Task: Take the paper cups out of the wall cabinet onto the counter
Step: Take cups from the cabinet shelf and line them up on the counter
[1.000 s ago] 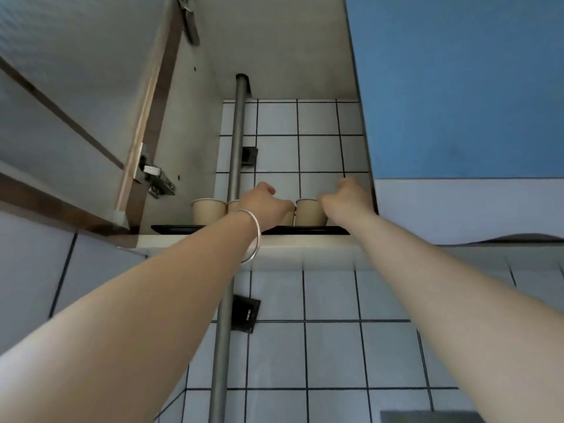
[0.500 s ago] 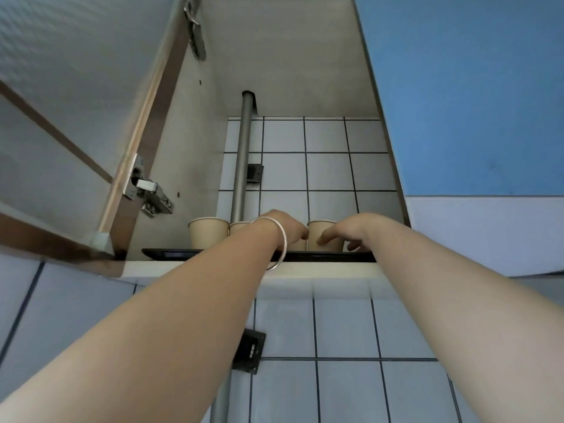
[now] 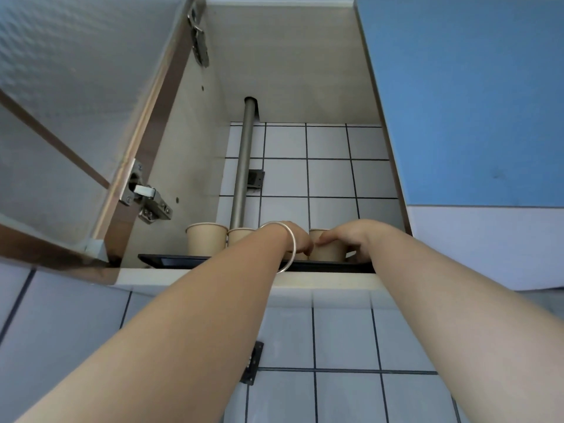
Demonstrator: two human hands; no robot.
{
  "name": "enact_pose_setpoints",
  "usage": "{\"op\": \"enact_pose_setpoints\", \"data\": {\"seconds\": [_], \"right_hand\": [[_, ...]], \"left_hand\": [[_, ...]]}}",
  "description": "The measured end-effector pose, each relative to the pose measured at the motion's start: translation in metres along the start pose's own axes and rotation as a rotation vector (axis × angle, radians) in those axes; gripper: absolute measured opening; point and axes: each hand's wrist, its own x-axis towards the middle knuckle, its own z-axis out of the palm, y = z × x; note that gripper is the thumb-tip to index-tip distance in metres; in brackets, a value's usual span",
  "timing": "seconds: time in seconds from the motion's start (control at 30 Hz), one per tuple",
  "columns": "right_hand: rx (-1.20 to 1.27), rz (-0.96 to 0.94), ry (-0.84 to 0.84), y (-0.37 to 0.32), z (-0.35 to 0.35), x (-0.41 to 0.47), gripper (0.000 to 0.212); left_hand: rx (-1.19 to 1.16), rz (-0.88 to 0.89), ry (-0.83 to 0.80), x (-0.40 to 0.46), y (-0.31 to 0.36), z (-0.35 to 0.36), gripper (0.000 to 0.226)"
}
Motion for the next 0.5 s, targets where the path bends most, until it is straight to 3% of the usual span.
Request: {"op": "enact_pose_setpoints", "data": {"seconds": [0.13,0.33,0.4,0.5], "right_hand": [[0.018,-0.002,-0.001,0.002,-0.001,0.001,0.06],[0.079,-0.022,-0.008,0.004,-0.001,0.001,0.059],[0.115,-0.026,-0.01,0.003,-0.002,-0.004,0.052],[0.226,-0.068,-0.007,0.001,-0.004,-0.013,0.02]], "left_hand": [[0.056,-0.005,0.015,0.002,0.006,0.001,0.041],[0.149,-0.018,0.04,0.007,0.007,0.003,0.039],[0.115,-0.049,0.063,0.006,0.007,0.0,0.039],[0.022,-0.006,0.099,0.003,0.006,-0.011,0.041]]}}
